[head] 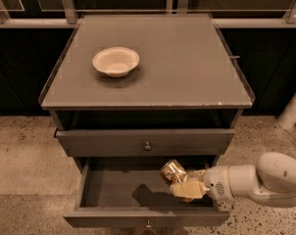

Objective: Place orange can into middle drawer

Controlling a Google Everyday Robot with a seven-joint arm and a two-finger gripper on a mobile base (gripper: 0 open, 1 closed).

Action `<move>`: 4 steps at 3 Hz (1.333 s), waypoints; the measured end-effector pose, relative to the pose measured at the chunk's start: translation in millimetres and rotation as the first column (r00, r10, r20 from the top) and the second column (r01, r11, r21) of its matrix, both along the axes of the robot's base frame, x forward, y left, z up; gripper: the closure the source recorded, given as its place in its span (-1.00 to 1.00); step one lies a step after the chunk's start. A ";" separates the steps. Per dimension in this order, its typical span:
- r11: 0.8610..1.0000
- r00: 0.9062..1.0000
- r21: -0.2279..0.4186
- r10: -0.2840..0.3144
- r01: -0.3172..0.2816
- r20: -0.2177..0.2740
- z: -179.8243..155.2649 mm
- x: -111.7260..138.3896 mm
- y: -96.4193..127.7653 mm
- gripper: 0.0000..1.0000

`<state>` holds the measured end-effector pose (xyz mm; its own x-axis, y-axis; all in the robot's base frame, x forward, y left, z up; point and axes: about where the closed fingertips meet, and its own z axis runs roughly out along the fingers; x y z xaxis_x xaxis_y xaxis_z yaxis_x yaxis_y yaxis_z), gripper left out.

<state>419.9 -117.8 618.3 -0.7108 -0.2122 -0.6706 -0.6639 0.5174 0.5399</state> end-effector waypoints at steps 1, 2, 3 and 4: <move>1.000 1.000 -0.002 -0.008 0.008 -0.007 -4.8 0.4 -2.8 1.00; 0.999 0.999 0.002 -0.033 0.033 -0.018 -18.0 7.2 -4.8 1.00; 0.997 0.995 0.023 -0.069 0.071 -0.070 -57.4 16.3 0.3 1.00; 0.991 0.978 0.033 -0.119 0.127 -0.171 -122.2 15.4 4.9 1.00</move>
Offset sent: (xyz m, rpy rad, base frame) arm 0.0185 -0.0119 -0.0390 0.0073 0.0352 -0.0813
